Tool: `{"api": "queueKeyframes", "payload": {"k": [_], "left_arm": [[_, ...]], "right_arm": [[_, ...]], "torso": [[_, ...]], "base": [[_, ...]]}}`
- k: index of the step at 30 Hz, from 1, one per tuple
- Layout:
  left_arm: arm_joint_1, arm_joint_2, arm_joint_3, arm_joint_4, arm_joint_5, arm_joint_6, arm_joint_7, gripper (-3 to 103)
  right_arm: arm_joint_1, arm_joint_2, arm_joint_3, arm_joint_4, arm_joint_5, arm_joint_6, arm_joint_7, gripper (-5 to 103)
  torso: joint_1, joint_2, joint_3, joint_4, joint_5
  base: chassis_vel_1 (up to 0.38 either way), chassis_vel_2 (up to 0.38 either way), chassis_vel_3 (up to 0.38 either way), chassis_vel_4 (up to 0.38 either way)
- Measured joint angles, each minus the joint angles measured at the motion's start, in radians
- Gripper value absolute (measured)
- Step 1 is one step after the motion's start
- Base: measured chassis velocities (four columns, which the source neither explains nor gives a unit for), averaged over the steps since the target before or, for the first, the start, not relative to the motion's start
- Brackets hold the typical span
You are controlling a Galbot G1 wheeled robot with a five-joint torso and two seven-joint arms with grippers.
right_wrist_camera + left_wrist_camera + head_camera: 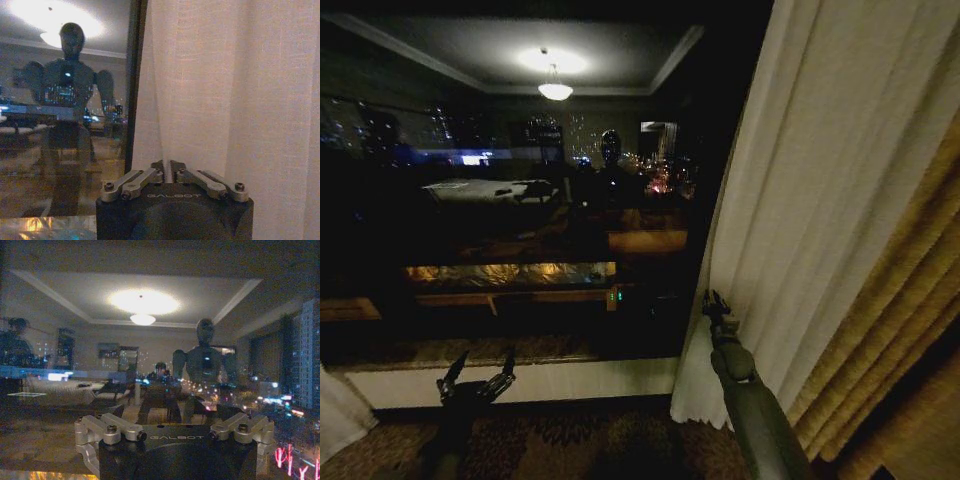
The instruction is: Open the curtains by pulling them apart, changing their state from closed to fully open.
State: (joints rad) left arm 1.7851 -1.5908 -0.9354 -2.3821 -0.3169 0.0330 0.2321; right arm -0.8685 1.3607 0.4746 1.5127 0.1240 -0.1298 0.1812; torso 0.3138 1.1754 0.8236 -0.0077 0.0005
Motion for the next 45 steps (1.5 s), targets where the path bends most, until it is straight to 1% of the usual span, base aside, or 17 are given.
{"api": "queueKeyframes", "payload": {"k": [1,6,11,23,32,39,45], "left_arm": [[0.0,0.0,0.0,0.0,0.0,0.0,0.0,100],[0.001,0.0,0.0,0.0,0.0,0.0,-0.001,100],[0.001,0.0,0.001,0.001,0.0,0.0,-0.001,100],[-0.002,0.003,-0.001,0.003,-0.004,-0.002,0.0,100],[-0.003,0.006,0.0,0.004,-0.006,-0.005,0.002,100],[-0.003,0.008,0.0,0.005,-0.008,-0.007,0.004,100],[0.0,0.007,0.0,0.008,-0.009,-0.012,0.008,100]], "right_arm": [[0.001,-0.002,-0.001,0.0,0.0,0.001,0.0,3],[-0.003,-0.008,-0.004,0.019,0.001,-0.003,-0.004,0],[-0.014,-0.009,-0.004,0.039,0.002,-0.019,-0.019,0],[-0.02,-0.006,-0.009,0.059,0.001,-0.037,-0.025,0],[-0.025,-0.008,-0.009,0.067,-0.001,-0.038,-0.025,0],[-0.025,-0.008,-0.008,0.071,-0.005,-0.038,-0.025,0],[-0.027,-0.006,-0.012,0.069,-0.02,-0.022,-0.025,0]], "torso": [[0.0,0.0,0.0,0.0,0.0],[0.0,0.0,0.0,0.0,0.0],[0.0,0.0,0.0,0.0,0.0],[0.0,0.0,0.0,0.0001,-0.0001],[0.0,0.0,0.0,-0.0002,0.0002],[0.0,0.0,0.0,0.0,-0.0001],[0.0,0.0,0.0,-0.0002,0.0007]], "base": [[0.0,0.0,0.0,0.0],[0.0,0.0,0.0,0.0],[0.0,0.0,0.0,0.0],[-0.021,-0.037,0.018,0.038],[-0.136,-0.238,0.144,0.246],[-0.262,-0.353,0.241,0.346],[-0.196,-0.203,0.219,0.216]]}}
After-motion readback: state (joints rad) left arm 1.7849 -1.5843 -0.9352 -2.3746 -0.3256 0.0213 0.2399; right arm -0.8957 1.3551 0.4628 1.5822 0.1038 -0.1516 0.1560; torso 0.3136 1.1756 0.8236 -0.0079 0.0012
